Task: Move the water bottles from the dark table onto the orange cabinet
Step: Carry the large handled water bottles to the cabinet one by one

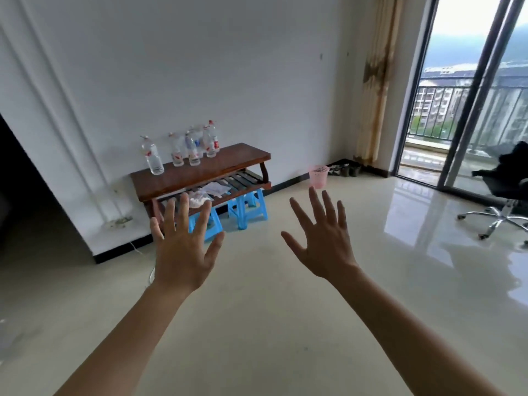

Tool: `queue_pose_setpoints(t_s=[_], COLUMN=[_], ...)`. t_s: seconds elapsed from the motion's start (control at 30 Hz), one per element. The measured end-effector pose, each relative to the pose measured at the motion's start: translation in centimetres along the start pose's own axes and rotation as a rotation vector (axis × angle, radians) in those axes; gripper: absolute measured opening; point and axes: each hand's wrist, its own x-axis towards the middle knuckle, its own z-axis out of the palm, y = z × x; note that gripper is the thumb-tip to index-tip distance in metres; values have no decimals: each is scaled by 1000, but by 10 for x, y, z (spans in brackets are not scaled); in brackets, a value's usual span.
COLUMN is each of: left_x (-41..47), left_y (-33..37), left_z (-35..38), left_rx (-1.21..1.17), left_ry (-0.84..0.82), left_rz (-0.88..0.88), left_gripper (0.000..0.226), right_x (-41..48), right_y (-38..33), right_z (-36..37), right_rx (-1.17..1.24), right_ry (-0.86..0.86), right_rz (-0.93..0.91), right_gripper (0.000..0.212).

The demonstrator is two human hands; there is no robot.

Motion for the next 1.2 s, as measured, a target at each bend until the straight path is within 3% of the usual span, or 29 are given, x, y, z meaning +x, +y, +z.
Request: queue_pose_setpoints(t_s=[0.43,0.67,0.93,1.2], left_x=[146,275,398,533], left_y=[-137,-232,-305,-370], left_z=[141,239,354,489], left_rx=[141,132,132,225], left_ry=[-4,-83,-173,-264], left_rz=[-224,-297,-307,-350], left_gripper=[72,77,80,80], right_x=[236,380,511,660], right_y=[-57,-90,-80,-86], right_z=[195,298,421,582], right_rx=[145,110,112,127], right_ry=[-4,-74,-169,-244], right_rz=[-298,-305,-261,-304], right_gripper=[77,85,91,84])
